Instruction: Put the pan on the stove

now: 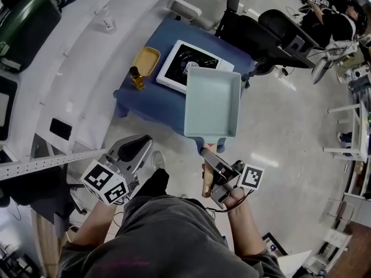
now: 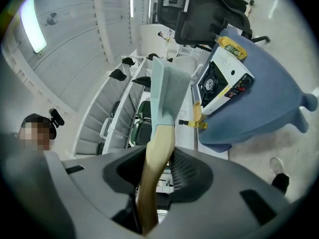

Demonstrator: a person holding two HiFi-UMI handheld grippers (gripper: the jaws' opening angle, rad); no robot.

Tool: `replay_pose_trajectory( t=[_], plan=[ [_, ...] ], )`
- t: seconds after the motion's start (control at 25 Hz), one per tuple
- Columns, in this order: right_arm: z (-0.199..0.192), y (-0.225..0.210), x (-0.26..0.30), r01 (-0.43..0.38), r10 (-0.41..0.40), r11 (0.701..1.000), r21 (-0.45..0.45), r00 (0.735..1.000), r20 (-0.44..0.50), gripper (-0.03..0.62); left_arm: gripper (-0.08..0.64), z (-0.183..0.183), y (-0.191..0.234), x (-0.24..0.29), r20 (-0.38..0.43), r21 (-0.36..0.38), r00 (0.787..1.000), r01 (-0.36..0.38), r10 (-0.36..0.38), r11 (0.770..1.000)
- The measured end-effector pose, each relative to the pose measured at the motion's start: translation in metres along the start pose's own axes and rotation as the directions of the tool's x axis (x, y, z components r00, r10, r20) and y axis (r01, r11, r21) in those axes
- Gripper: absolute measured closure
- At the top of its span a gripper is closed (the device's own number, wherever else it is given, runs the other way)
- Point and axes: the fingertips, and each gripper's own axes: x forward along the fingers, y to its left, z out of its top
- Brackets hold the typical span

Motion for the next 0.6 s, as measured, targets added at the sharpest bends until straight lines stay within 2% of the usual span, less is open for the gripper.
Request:
replay_pose_trajectory(
  t=[0.28,0.6],
  plan=[
    [0.028,-0.008,0.045,0.018,-0.018,1.0,0.004,0.999,0.034,0.453,0.531,0.021,0.048,0.015,-0.016,-0.012,0.999,0.032,-0.032,0.999],
    [0.053,-0.026,0.076,0.037,-0.038,0.999,0.026,0.998,0.052,0.451,0.531,0.029,0.074,0.025,-0.025,-0.029,0.998,0.051,-0.052,0.998]
  ],
)
